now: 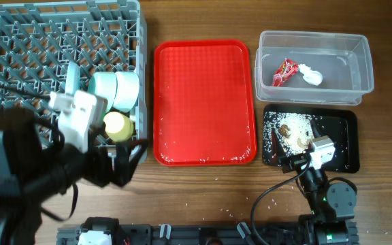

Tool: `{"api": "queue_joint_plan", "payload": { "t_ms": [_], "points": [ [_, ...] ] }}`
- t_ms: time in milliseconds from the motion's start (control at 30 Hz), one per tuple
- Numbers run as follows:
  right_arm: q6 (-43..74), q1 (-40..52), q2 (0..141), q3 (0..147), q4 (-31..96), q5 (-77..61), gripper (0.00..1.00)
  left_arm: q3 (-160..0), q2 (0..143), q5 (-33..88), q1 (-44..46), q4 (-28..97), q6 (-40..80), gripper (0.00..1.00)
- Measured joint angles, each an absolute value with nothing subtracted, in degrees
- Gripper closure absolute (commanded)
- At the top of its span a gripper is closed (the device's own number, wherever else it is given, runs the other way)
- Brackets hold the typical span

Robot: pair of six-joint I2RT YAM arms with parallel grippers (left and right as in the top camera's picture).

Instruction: Sort waste into correct bins and load items into the dishwasher rack

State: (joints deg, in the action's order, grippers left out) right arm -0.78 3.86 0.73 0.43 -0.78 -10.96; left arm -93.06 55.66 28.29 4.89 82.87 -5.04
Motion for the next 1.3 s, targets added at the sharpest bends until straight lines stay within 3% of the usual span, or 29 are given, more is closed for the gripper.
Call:
{"api": "queue_joint_plan", "payload": {
  "t_ms": [300, 533, 667, 900, 1133, 1300],
  "points": [
    [-0.8, 3.9, 0.7, 0.4, -0.8, -11.0, 0.0, -93.1, 49.1, 26.8, 9.2, 91.3, -3.9, 0.0],
    [-0.8, 3.9, 0.7, 0.4, -0.8, -11.0, 0.0, -86.9, 46.7, 26.4, 17.8, 68.8, -9.7, 0.0],
    [-0.8, 3.9, 0.7, 0.4, -0.8, -10.9, 0.0, -70.3, 40.7, 26.3, 24.2, 54.8, -13.7, 0.0],
    [-0.8, 3.9, 0.7, 0.4, -0.8, -11.0, 0.0, -40.3, 27.2, 26.2, 26.6, 30.1, -14.7, 0.0],
    [-0.8, 3.9, 0.7, 0.4, -0.8, -11.0, 0.0, -27.6, 12.3, 24.6, 26.0, 27.2, -14.4, 0.0],
    [-0.8, 3.9, 0.7, 0.4, -0.8, -11.0, 0.0, -20.8, 4.6, 23.8, 20.4, 26.5, -14.4, 0.0]
  ]
}}
